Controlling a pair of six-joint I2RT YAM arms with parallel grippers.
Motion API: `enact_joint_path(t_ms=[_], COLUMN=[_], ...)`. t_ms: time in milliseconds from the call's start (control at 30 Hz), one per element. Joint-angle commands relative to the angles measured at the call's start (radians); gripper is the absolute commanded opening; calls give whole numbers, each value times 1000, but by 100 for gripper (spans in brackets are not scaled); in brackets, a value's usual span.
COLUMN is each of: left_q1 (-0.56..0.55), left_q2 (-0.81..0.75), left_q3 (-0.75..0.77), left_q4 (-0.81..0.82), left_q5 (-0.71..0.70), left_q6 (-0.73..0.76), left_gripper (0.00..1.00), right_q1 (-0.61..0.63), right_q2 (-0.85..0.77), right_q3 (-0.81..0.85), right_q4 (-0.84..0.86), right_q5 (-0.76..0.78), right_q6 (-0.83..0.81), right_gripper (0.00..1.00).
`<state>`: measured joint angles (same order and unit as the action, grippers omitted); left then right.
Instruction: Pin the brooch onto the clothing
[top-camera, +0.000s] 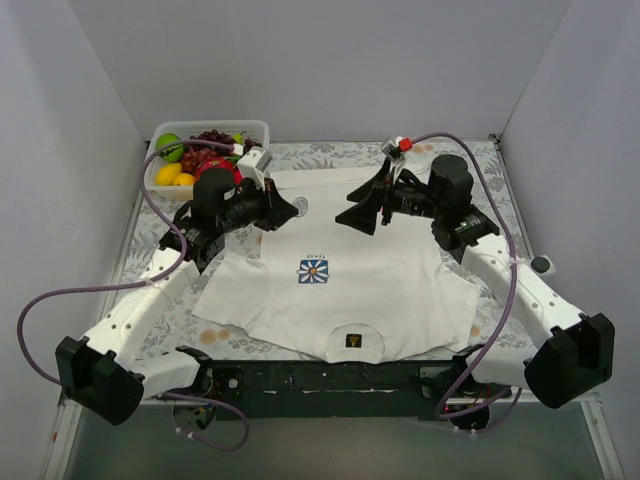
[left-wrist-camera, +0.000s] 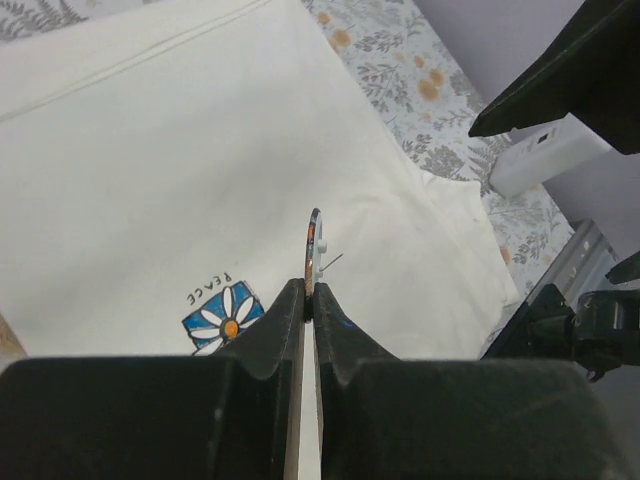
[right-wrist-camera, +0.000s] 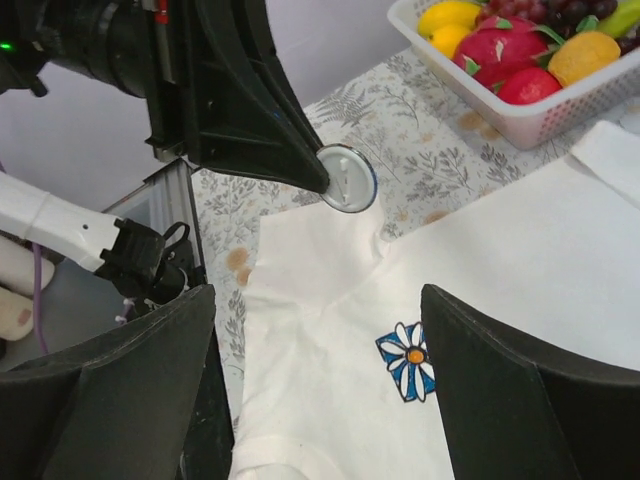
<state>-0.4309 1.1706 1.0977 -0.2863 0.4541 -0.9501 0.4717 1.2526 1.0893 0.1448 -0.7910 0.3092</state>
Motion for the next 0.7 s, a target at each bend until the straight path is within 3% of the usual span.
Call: enact_joint_path(t_ms=[0,133,400,667], left_q1=[-106,-207,-500,-647], left_q2=[-72,-77,-34,148], left_q3=[-48,-102,-226,-256], left_q4=[-89,-137,-220,-303], left_q5=[-328,-517,-1007,-1196], left_q6=[-51,-137,-335,-406], left_gripper=[0,0,0,0], right_q1=[1,1,1,1], right_q2=[-54,-102,-327,-381], right_q3=[-57,-127,-363,-473], right_q4=[-138,-284,-340,-327], right_q5=[146,274,455,464], right_q6=[-18,-21,-16,-31], right_gripper=[91,92,95,96])
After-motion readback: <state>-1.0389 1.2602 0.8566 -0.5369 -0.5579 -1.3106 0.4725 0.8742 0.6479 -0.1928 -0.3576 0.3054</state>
